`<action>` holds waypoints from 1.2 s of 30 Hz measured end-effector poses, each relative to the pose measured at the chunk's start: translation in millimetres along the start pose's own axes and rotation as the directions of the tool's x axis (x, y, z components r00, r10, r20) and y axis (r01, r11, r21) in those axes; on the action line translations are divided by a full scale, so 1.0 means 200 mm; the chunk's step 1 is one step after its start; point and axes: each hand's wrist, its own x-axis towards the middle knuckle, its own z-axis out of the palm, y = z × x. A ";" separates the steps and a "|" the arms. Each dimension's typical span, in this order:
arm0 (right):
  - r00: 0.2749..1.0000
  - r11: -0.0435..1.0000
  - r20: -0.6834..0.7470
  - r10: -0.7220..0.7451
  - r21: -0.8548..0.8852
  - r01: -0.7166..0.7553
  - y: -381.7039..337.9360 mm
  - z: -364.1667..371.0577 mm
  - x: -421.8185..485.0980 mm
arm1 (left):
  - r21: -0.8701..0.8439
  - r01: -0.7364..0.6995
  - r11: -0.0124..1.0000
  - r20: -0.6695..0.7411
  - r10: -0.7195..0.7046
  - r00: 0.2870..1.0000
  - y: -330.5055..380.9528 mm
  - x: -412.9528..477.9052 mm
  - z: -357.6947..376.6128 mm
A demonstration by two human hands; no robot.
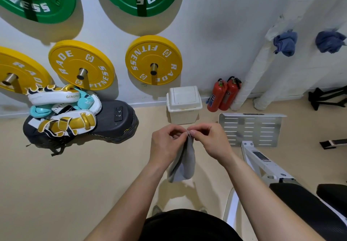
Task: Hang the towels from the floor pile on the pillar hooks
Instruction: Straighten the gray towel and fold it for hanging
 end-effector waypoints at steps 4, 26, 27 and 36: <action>0.999 0.999 0.042 0.029 0.013 -0.029 -0.03 0.00 -0.01 | 0.007 -0.013 1.000 -0.026 0.014 1.000 0.00 0.00 -0.01; 0.965 0.833 0.175 -0.195 -0.489 0.258 -0.56 -0.24 0.25 | 0.272 -0.072 0.960 0.163 0.027 0.986 -0.13 0.22 -0.14; 0.965 0.815 0.170 -0.197 -0.519 0.258 -0.57 -0.26 0.27 | 0.298 -0.057 0.953 0.161 0.009 0.987 -0.15 0.21 -0.15; 0.987 0.697 0.038 -0.157 -0.704 0.138 -0.51 -0.43 0.38 | 0.367 0.099 0.925 0.143 -0.162 0.976 -0.37 0.18 -0.36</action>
